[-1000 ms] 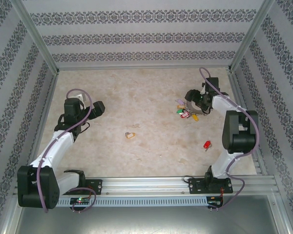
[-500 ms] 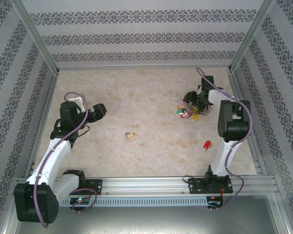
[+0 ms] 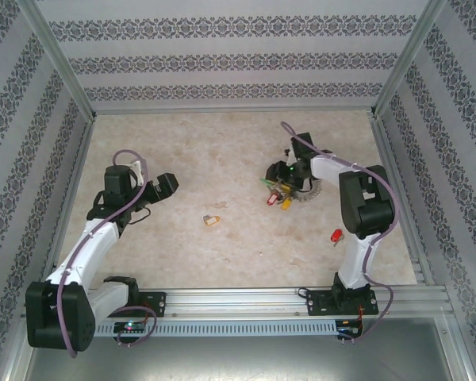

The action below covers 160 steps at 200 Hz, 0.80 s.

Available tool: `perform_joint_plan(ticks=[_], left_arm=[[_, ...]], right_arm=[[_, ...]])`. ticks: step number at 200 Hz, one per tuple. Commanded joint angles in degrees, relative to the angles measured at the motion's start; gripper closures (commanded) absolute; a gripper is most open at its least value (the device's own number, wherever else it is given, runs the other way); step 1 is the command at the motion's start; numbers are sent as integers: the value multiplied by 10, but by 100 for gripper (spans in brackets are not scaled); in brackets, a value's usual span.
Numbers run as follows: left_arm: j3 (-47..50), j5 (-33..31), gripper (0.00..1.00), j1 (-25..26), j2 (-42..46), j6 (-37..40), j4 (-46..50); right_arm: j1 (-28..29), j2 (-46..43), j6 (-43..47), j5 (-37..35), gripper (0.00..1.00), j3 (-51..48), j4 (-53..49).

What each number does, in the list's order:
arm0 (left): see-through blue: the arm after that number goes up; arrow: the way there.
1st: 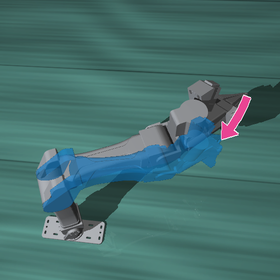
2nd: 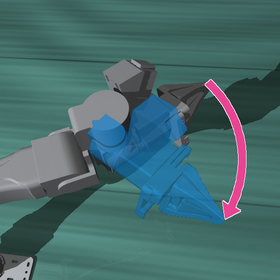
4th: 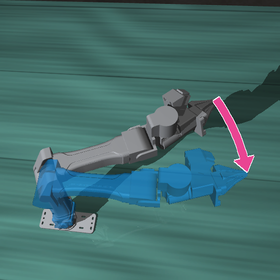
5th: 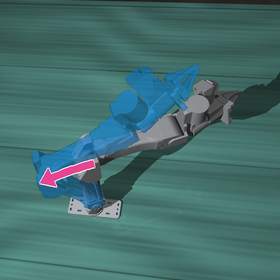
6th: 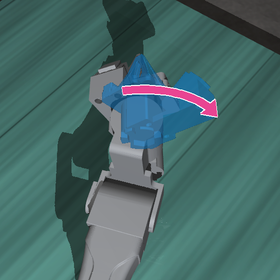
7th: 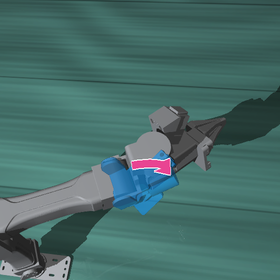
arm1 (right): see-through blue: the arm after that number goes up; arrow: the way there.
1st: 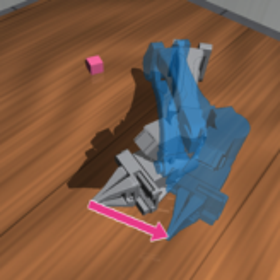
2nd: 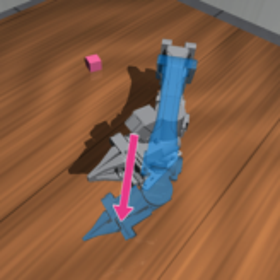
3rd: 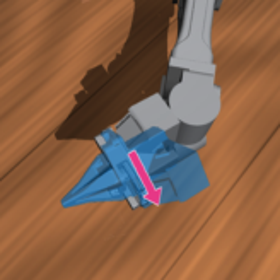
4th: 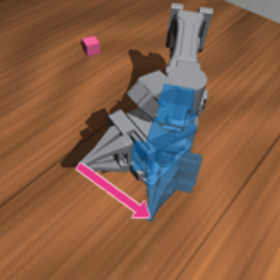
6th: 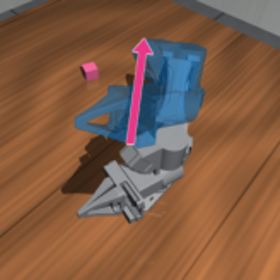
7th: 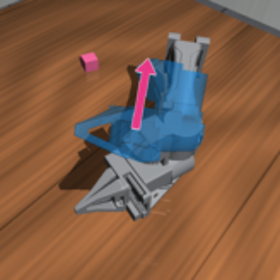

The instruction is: Put the keys on the keyring

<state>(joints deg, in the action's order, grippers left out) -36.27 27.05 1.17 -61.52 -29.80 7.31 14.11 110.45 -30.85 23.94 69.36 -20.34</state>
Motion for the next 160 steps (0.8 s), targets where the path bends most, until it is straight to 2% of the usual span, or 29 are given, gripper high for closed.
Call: perform_joint_plan(ticks=[1,22,43,71,89,117,141,160], left_arm=[[-29,22,0,20,-24,-18,-7],[-48,24,2,50,-59,-21,-11],[-76,25,6,91,-106,-21,-17],[-142,23,15,153,-208,-21,-24],[-215,24,24,196,-291,-13,-4],[-350,10,31,257,-415,10,56],[-454,-3,35,295,-496,33,108],[-521,10,39,309,-550,42,134]], right_arm=[[44,-20,-37,31,39,-15,11],[73,-44,-44,45,40,-14,23],[71,-109,-32,-8,40,-30,8],[-1,-200,-40,-53,40,-112,18],[-68,-233,-44,-16,41,-174,58],[-118,-221,-20,18,43,-193,44],[-125,-208,-21,24,45,-215,61],[-126,-196,-22,24,45,-227,78]])
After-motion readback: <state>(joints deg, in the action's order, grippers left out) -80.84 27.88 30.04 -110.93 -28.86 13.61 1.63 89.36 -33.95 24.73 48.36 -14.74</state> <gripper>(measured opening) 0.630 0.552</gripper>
